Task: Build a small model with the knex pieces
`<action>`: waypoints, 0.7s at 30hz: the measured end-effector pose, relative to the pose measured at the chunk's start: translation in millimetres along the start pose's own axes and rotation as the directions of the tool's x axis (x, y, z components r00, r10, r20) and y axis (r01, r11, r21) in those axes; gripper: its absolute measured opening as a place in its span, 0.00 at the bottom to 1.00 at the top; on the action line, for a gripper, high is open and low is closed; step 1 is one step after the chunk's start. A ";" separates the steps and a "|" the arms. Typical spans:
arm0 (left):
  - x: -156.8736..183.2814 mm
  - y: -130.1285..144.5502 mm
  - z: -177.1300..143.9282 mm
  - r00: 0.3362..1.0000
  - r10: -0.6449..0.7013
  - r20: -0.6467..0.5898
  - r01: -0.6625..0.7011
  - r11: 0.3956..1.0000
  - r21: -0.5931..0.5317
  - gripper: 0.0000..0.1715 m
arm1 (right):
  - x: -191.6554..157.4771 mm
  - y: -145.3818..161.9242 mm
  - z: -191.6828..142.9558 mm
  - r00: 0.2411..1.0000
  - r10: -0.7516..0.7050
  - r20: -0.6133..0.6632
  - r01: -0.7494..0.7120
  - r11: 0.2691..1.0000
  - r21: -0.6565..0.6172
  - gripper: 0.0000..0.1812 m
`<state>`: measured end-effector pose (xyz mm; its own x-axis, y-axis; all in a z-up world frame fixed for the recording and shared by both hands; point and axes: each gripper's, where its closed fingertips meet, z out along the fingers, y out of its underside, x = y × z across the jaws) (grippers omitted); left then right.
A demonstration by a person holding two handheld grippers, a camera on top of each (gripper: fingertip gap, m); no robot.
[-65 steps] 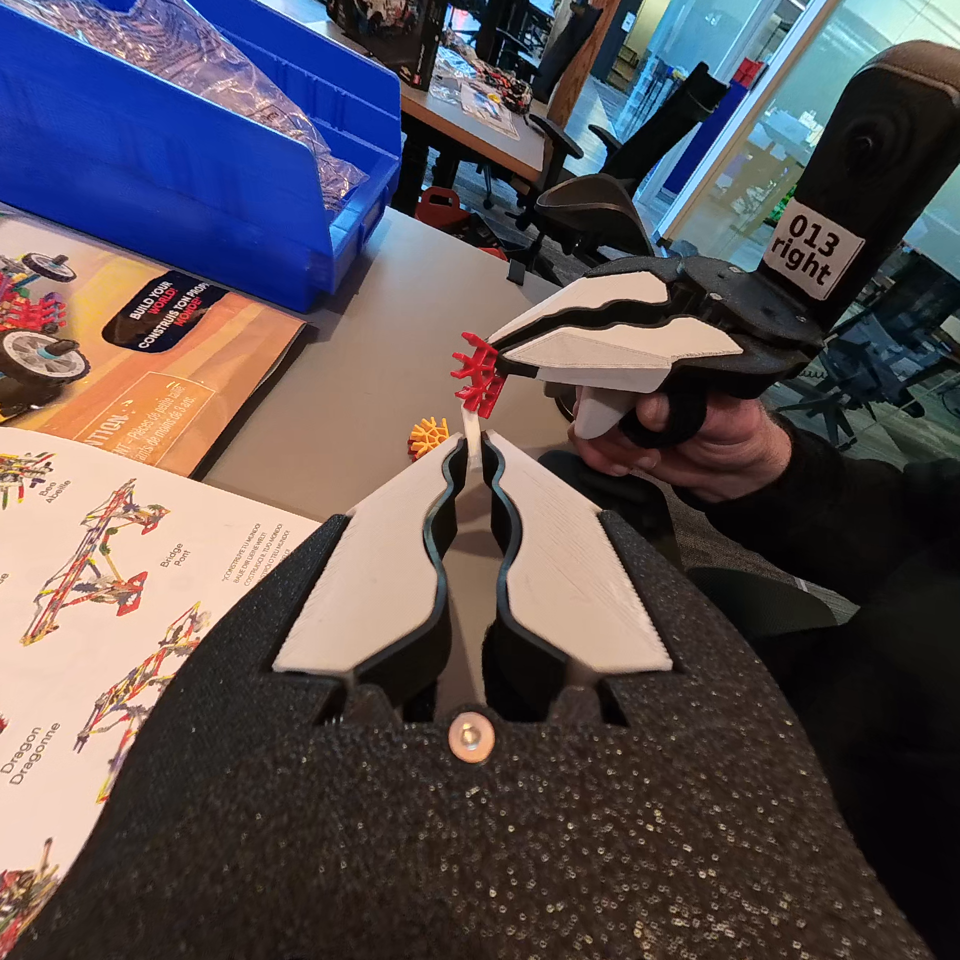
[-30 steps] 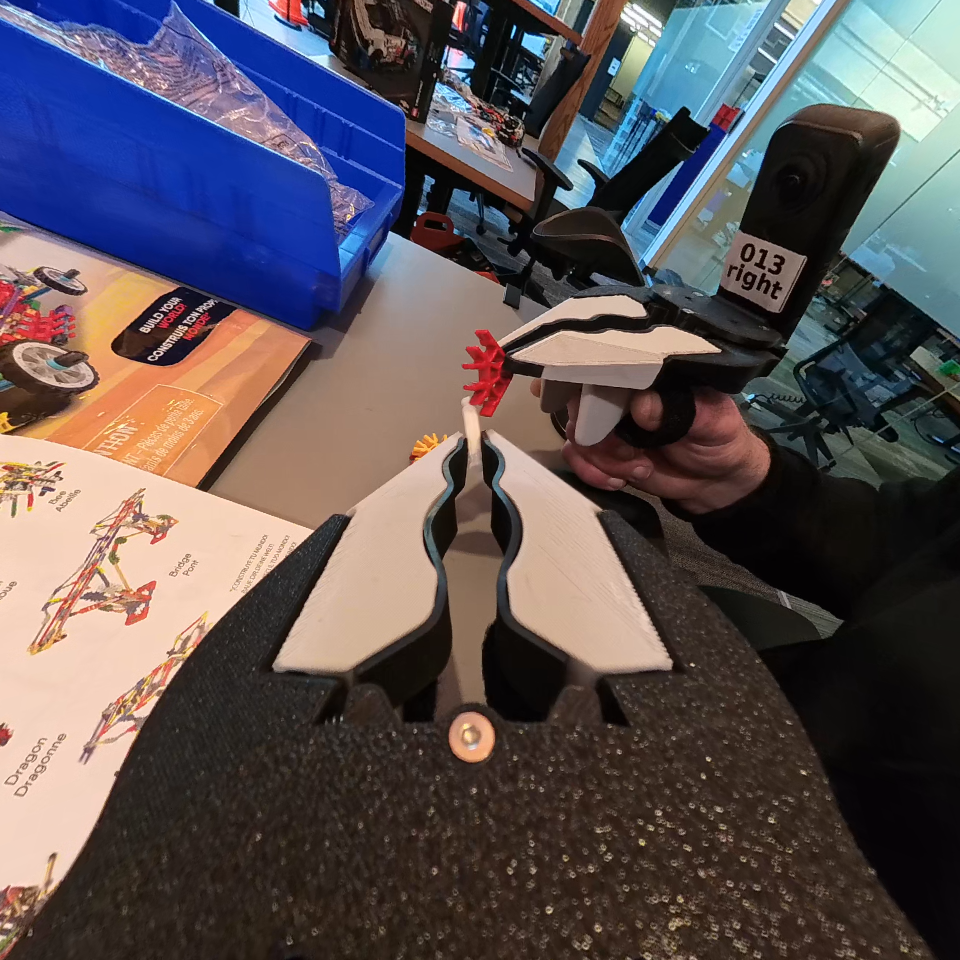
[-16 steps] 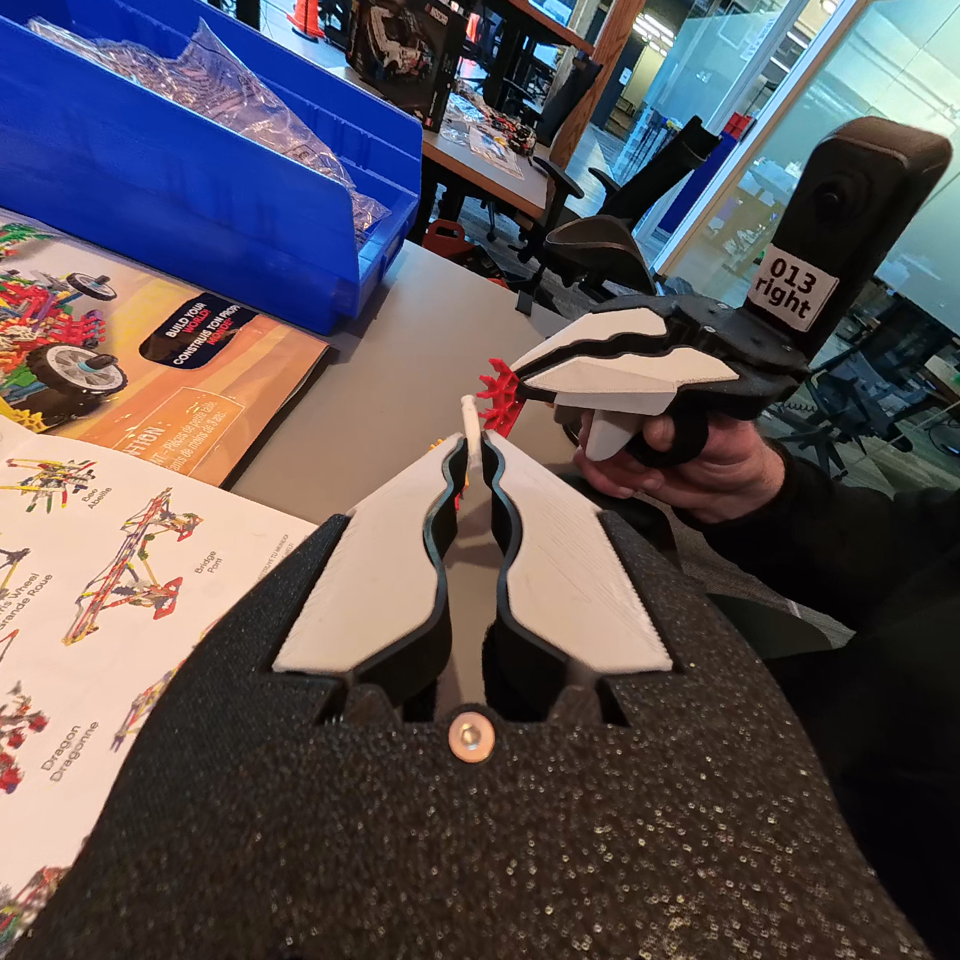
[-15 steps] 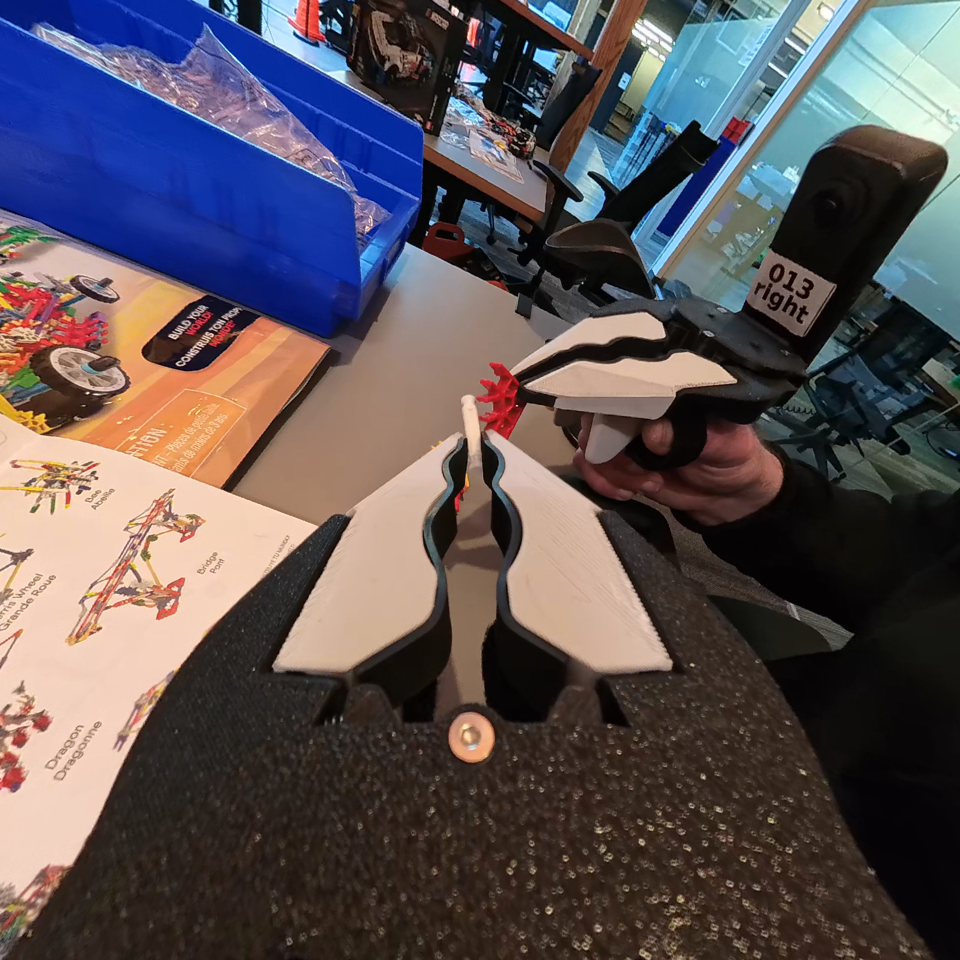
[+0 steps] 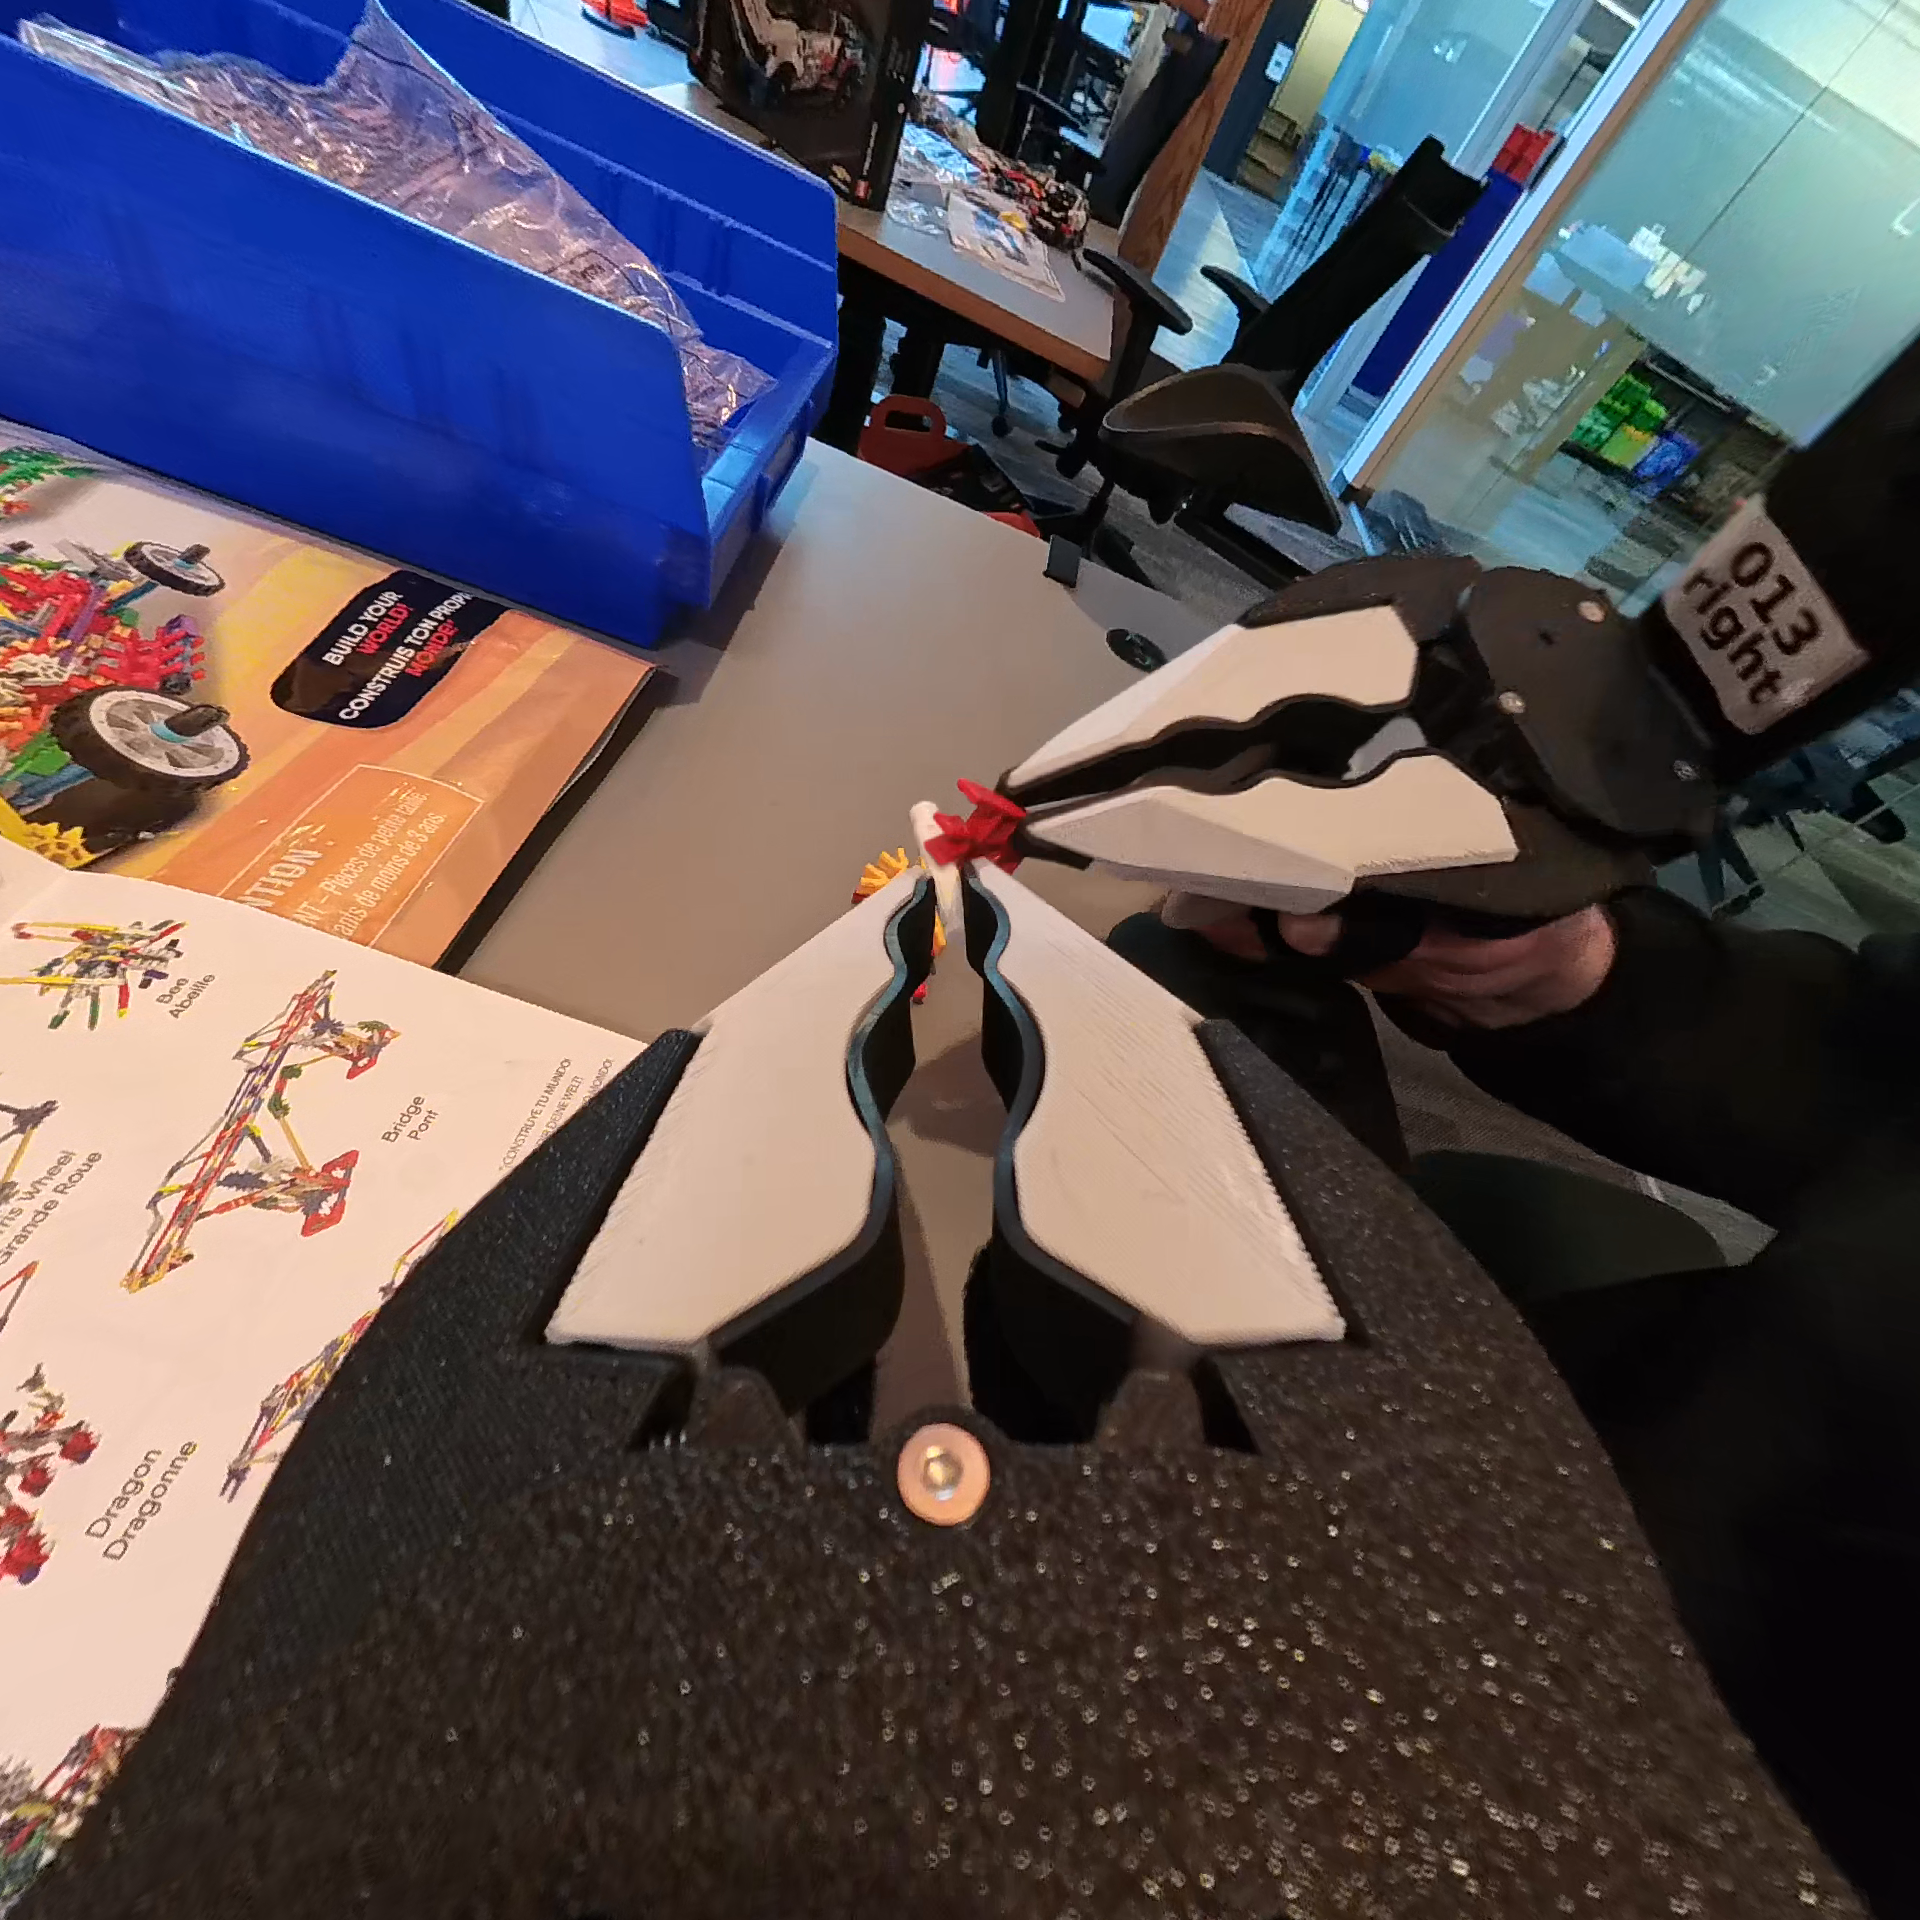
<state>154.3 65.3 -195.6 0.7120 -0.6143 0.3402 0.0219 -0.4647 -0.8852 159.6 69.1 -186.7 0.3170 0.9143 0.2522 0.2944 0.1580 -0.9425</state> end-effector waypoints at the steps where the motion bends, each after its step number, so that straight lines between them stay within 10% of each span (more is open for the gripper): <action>1: -0.4 1.4 0.4 1.000 0.001 0.002 -0.001 1.000 -0.003 0.01 | -0.4 0.7 0.1 1.000 -0.025 -0.012 0.025 1.000 -0.005 0.03; 21: 7.7 -4.2 -3.6 0.997 0.075 -0.006 -0.074 0.997 0.036 0.00 | -14.2 8.2 5.8 0.995 -0.096 0.033 0.098 0.994 -0.044 0.00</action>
<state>157.2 60.2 -188.2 0.7074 -0.6512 0.2750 -0.0060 -0.3945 -0.9189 152.3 59.6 -199.3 0.2570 0.9066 0.3346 0.3633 0.2302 -0.9028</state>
